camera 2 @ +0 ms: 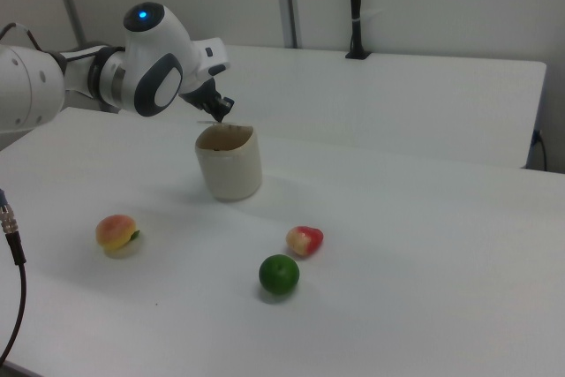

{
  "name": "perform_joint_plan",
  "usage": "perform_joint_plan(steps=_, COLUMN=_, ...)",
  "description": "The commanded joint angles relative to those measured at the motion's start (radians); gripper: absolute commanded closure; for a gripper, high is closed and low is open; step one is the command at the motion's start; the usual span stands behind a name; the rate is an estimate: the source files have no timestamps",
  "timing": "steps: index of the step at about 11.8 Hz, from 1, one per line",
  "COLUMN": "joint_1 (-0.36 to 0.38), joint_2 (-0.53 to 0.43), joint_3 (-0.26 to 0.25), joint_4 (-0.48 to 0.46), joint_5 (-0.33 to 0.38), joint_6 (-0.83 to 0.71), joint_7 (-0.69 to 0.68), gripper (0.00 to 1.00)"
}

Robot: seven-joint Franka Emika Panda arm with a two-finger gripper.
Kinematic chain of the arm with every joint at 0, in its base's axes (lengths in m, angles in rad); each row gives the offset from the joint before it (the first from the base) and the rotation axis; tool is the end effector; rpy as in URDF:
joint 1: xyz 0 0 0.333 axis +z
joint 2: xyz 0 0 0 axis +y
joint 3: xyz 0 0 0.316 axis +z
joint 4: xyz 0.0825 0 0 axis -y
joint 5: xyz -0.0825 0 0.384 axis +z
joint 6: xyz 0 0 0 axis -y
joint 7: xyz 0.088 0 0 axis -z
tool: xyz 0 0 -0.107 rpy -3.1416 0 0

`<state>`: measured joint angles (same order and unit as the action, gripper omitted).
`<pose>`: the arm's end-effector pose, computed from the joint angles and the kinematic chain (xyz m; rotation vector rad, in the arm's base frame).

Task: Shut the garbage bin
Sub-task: 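Push the open lid down with the gripper fingertips onto the bin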

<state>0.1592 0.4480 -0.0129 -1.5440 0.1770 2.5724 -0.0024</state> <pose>0.7200 0.1048 0.4589 -2.8519 -0.0440 -0.8345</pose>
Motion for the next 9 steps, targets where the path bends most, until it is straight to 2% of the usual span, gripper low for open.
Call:
perform_joint_plan(steps=1, joint_1=0.003, joint_2=-0.045, joint_3=-0.009, joint_4=-0.060, joint_5=-0.028, joint_6=-0.063, joint_7=0.012, gripper=1.00)
perform_joint_plan(steps=4, joint_1=0.003, joint_2=-0.040, joint_3=-0.009, joint_4=-0.085, joint_5=-0.060, joint_6=-0.064, joint_7=0.013, gripper=1.00)
perform_joint_plan(steps=9, joint_1=0.005, joint_2=-0.022, joint_3=-0.009, joint_4=-0.097, joint_5=-0.071, joint_6=-0.057, joint_7=0.012, gripper=1.00)
